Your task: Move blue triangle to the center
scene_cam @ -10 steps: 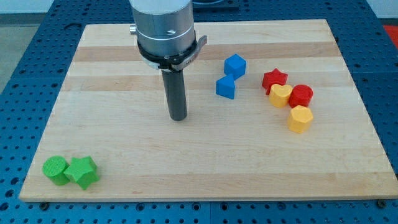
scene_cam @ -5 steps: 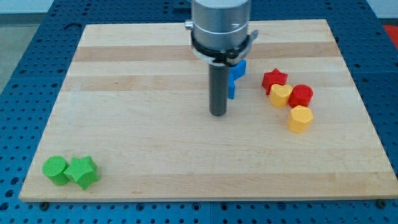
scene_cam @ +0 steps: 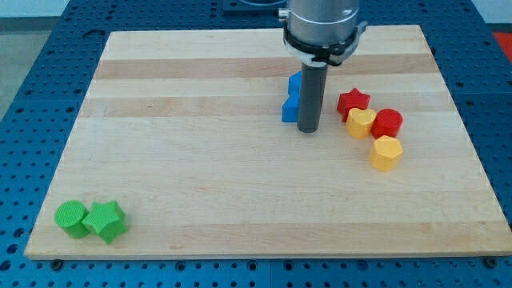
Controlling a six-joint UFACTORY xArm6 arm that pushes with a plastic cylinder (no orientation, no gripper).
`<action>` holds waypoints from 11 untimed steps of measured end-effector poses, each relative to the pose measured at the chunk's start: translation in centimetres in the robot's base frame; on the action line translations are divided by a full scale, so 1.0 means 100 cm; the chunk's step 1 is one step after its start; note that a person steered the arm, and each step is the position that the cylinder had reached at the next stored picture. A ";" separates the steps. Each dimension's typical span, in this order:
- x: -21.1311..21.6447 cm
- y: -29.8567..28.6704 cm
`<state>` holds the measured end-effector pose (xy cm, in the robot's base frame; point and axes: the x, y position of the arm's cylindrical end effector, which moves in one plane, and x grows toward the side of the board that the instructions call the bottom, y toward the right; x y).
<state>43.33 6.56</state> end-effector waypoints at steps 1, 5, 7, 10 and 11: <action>-0.010 0.005; -0.049 0.009; -0.049 -0.026; -0.054 -0.073; -0.055 -0.089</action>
